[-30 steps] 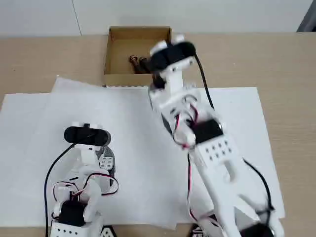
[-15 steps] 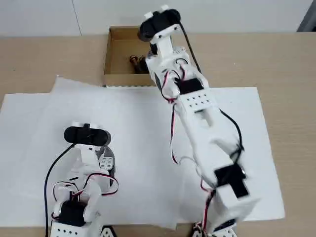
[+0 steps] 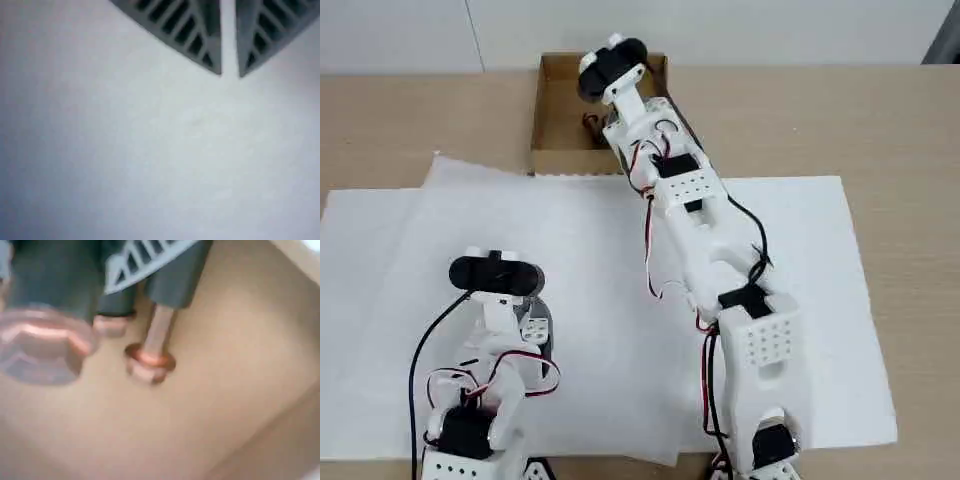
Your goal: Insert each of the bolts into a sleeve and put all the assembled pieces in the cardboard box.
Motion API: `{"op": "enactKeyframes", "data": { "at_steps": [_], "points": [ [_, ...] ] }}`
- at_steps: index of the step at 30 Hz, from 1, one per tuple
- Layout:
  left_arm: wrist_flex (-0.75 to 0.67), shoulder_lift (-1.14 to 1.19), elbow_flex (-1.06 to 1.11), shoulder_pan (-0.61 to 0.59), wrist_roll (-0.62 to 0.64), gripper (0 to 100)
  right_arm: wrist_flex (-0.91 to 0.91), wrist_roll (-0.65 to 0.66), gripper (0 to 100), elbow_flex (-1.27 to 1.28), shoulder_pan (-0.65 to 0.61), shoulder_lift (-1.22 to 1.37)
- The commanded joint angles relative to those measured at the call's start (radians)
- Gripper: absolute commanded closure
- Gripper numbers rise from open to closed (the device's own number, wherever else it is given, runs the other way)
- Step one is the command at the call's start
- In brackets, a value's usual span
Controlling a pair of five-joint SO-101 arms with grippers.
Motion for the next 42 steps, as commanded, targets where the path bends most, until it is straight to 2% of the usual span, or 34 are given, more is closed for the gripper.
{"op": "enactKeyframes", "data": {
  "at_steps": [1,3,14,17,20,32,42],
  "points": [
    [-0.003,-0.012,-0.004,0.002,0.002,99,-0.030,0.020,86.5,-0.097,0.018,0.015],
    [-0.003,-0.012,-0.004,0.002,0.002,99,-0.031,0.020,84.2,-0.110,0.018,0.038],
    [-0.003,-0.012,-0.004,0.002,0.002,99,-0.035,0.021,86.7,-0.114,0.031,0.047],
    [-0.003,-0.012,-0.004,0.002,0.002,99,-0.024,0.021,90.7,-0.114,0.035,0.019],
    [-0.003,-0.012,-0.004,0.002,0.002,99,0.015,0.021,99.8,-0.114,0.031,-0.044],
    [-0.003,-0.012,-0.004,0.002,0.002,99,0.272,0.017,99.5,-0.114,0.033,-0.302],
    [-0.003,-0.012,-0.004,0.002,0.002,99,0.604,0.015,99.5,-0.112,0.033,-0.570]
  ]
}}
